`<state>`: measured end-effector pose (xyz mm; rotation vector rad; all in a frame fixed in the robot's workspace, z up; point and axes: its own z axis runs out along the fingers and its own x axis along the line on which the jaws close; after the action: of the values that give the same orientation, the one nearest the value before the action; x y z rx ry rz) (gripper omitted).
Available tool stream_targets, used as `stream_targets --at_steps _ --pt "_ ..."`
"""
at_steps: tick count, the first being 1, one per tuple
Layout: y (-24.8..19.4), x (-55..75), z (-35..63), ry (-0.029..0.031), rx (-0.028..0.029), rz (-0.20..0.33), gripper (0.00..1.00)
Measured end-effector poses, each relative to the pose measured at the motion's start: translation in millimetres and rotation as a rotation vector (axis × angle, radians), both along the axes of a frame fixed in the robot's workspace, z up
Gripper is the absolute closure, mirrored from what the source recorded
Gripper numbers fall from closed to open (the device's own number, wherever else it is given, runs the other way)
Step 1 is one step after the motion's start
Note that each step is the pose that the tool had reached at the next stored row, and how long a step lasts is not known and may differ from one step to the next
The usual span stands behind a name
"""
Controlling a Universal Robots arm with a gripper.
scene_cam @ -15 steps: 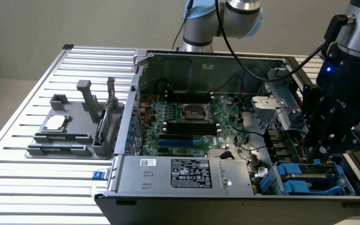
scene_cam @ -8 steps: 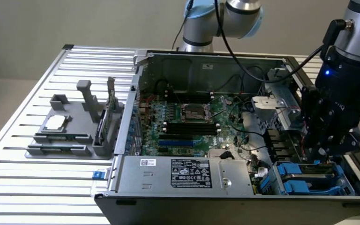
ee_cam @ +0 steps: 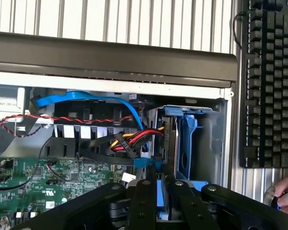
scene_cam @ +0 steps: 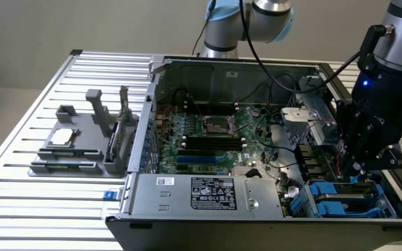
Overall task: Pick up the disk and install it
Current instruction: 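Insert the second disk wire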
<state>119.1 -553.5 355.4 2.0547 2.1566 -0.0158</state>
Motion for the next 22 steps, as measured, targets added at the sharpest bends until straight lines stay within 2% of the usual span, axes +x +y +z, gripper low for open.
stream_targets --at_steps 8,17,22 --pt "0.0 0.7 -1.8 0.0013 0.0003 0.017 0.84" --pt "-4.3 0.8 -3.6 0.0129 0.0058 0.019 0.84" --pt "-6.1 1.3 -5.8 0.0147 0.0078 0.019 0.84"
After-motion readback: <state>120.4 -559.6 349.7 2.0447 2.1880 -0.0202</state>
